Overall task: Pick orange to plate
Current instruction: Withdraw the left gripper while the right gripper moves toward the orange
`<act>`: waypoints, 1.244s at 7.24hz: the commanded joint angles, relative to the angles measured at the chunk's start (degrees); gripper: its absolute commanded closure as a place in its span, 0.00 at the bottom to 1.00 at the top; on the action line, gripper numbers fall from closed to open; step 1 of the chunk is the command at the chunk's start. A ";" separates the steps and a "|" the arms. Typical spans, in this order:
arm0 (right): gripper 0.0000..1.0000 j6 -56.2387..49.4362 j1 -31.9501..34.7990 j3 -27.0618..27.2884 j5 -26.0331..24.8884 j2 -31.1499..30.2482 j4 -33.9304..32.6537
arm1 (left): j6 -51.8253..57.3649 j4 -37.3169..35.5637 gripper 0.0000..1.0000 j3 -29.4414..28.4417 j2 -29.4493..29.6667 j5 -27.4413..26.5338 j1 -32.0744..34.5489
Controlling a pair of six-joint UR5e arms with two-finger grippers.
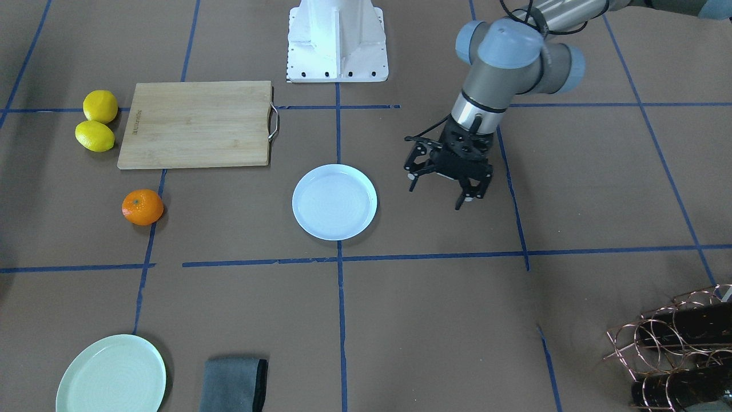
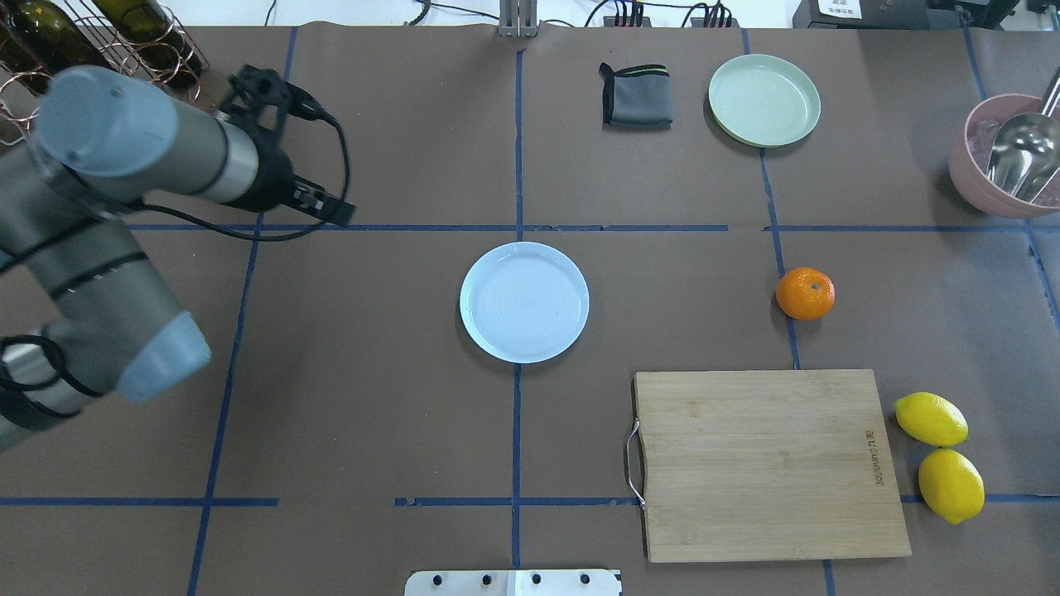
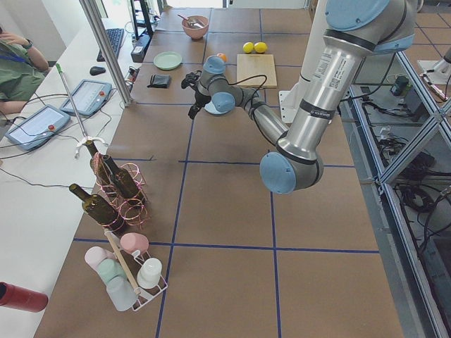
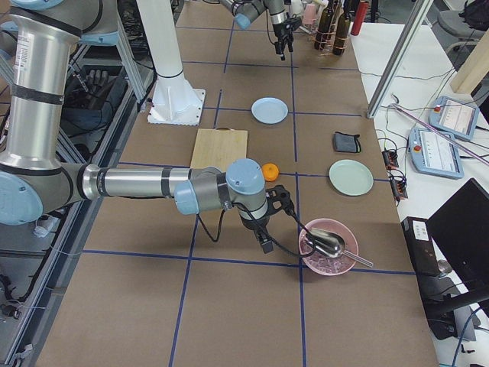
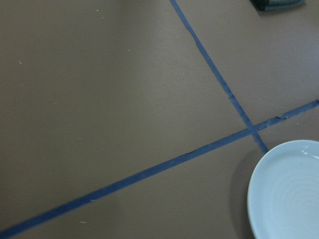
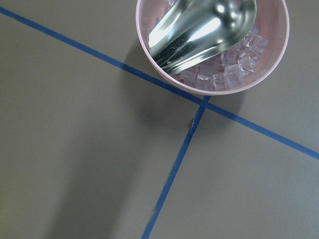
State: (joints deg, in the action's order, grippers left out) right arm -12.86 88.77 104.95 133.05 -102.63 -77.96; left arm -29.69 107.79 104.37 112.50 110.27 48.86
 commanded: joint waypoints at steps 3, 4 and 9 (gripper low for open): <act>0.00 11.69 -2.79 0.43 5.20 5.75 -0.79 | 37.01 -9.75 0.00 -3.98 -14.66 19.63 32.38; 0.00 13.37 -4.73 0.43 5.11 8.39 -2.71 | 40.81 -18.66 0.00 -5.13 -15.20 19.63 37.40; 0.00 34.24 -26.91 8.07 -7.83 19.05 -13.31 | 44.54 -24.20 0.00 -6.80 -23.99 20.07 45.54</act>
State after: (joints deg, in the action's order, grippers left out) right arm 12.94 69.79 111.45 131.05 -84.47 -93.33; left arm 14.95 83.85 97.44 89.80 130.49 94.03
